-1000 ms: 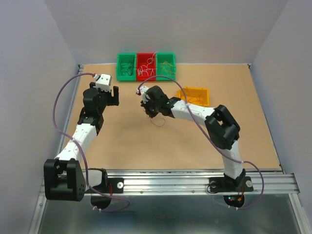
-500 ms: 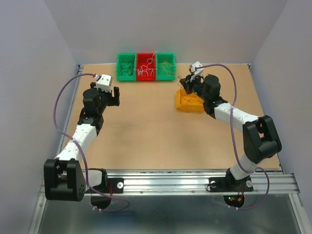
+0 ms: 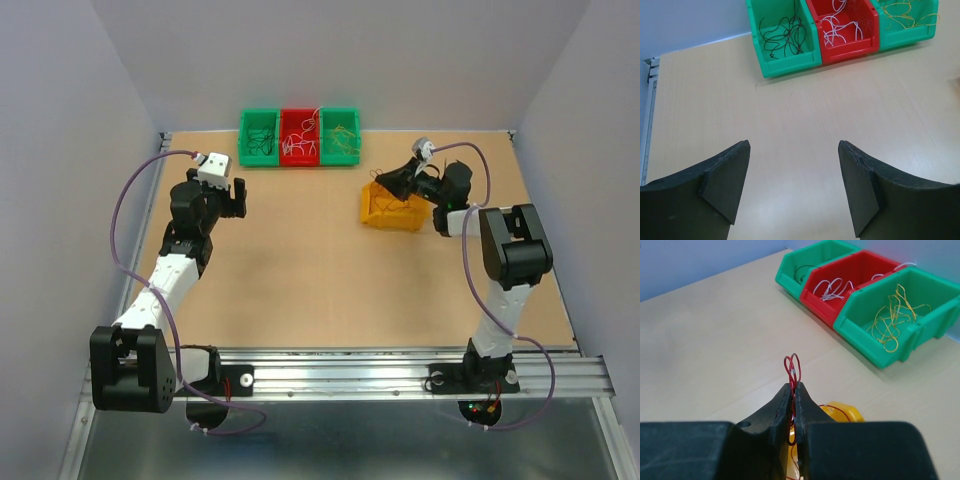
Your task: Untangle the cables
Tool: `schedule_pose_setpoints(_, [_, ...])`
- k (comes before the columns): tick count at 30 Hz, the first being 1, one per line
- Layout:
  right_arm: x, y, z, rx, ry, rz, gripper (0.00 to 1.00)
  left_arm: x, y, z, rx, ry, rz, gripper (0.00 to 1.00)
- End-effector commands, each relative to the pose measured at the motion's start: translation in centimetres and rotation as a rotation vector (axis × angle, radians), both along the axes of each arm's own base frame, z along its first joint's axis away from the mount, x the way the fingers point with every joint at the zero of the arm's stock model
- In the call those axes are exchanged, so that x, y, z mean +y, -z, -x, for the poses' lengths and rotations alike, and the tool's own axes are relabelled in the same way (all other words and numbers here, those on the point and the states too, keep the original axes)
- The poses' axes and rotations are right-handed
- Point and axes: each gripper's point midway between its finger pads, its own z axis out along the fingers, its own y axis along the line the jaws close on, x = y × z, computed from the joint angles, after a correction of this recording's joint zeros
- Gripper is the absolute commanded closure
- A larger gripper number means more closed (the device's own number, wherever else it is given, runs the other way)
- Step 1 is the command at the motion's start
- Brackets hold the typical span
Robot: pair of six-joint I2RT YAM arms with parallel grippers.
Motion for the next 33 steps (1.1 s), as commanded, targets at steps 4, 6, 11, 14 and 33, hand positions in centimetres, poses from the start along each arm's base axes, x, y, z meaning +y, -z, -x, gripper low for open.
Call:
schedule_pose_setpoints(4, [-0.1,-3.4,2.3,-0.164,0.001,-0.009,0.78,-0.2,-2.0,0.1,-0.077,0.02,0.0,0.18])
schedule_pose_setpoints(6, [-1.1,-2.9,2.0,-0.157,0.078,-0.003,0.78,-0.3,-2.0,0.2,-0.077,0.021,0.0,0.18])
schedule_pose_setpoints(11, [-2.8,-2.8,1.5,-0.15,0.193,-0.004,0.71,-0.4,-2.1,0.3,-0.077,0.029,0.0,0.18])
schedule_pose_setpoints(14, [-3.5,-2.4,1.3,-0.138,0.247,-0.002,0.67,-0.4,-2.1,0.3,-0.079,0.03,-0.001,0.18])
schedule_pose_setpoints(33, [-8.1,-9.7,4.9,0.037,0.538,-0.39,0.0,-1.1,-3.3,1.7,-0.131,0.09,-0.018,0.12])
